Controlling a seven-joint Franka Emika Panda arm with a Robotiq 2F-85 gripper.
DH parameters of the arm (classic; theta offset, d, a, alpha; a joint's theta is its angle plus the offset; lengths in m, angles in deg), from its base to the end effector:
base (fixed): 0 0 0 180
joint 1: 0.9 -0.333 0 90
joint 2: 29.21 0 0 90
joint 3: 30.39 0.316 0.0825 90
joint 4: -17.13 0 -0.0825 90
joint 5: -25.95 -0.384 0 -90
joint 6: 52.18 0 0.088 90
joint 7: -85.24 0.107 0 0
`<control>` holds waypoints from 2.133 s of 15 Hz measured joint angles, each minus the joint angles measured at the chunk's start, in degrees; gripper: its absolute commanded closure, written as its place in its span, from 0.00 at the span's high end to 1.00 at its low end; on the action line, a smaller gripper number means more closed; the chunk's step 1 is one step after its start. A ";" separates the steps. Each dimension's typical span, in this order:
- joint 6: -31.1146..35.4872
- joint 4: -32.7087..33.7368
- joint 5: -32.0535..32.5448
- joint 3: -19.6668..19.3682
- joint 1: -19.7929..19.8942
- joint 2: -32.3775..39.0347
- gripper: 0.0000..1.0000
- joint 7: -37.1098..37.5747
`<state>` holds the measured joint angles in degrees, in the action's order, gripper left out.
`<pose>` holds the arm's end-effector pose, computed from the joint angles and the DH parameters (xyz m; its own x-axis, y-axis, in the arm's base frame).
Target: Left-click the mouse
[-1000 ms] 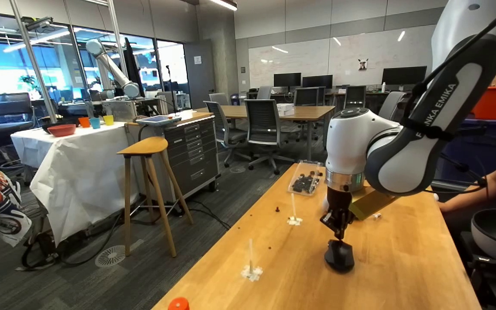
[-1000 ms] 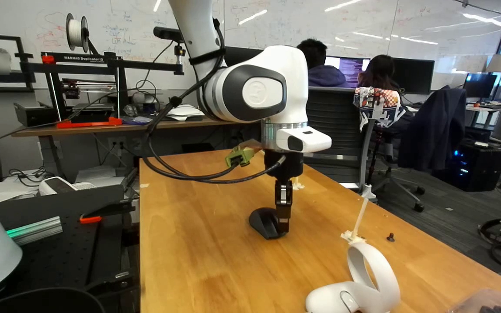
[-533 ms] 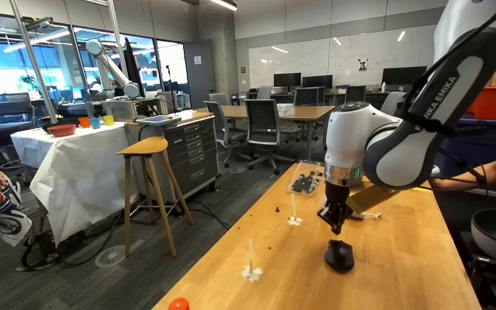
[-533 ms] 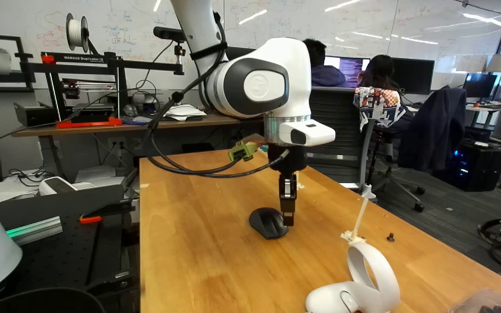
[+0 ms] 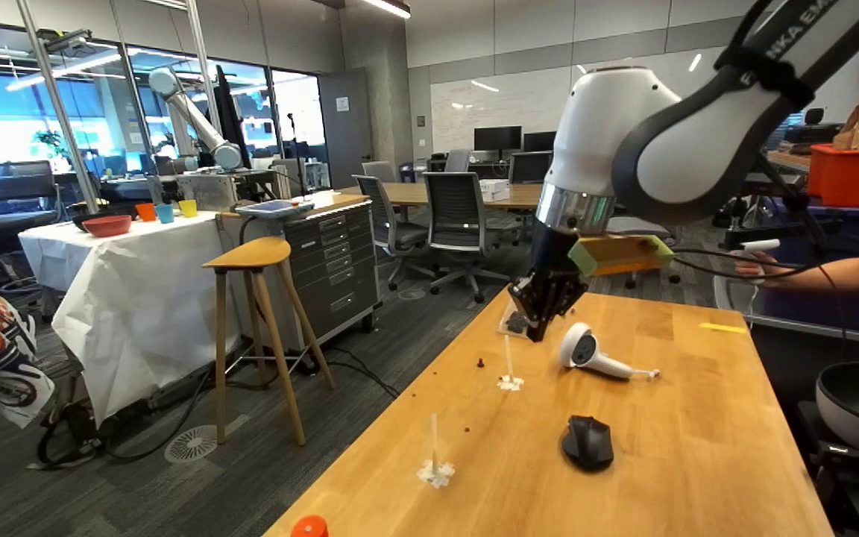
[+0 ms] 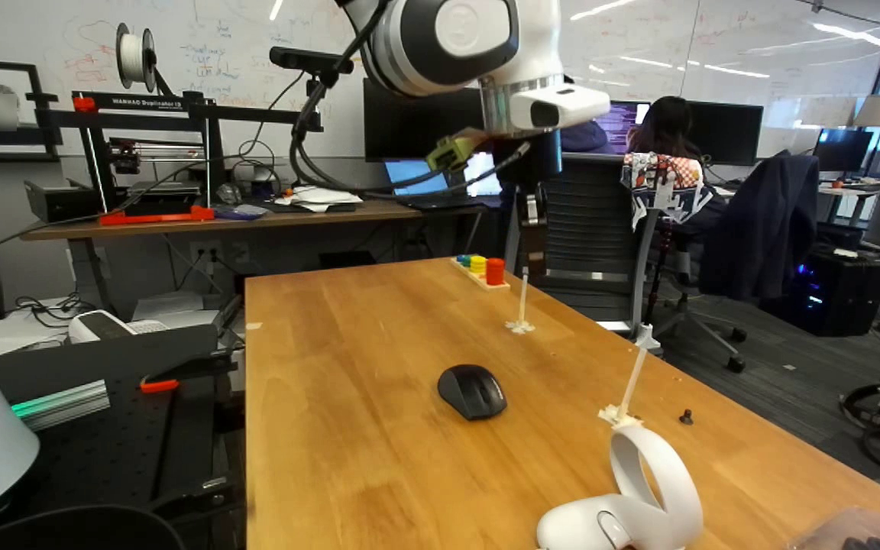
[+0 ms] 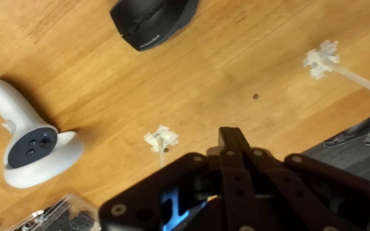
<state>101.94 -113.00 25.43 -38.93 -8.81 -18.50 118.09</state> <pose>0.5565 -0.0059 0.2997 0.8088 -0.5506 0.2066 -0.5406 -0.8344 -0.1074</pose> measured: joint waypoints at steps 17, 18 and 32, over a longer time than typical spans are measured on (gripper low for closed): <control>-55.11 12.39 -18.71 7.07 2.03 -18.88 0.04 -31.99; -58.02 13.41 -16.54 7.07 2.07 -18.88 0.05 -33.09; -47.86 18.64 6.47 6.87 6.94 -18.03 0.29 -28.55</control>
<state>54.08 -94.37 31.90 -32.06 -1.88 -36.53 89.55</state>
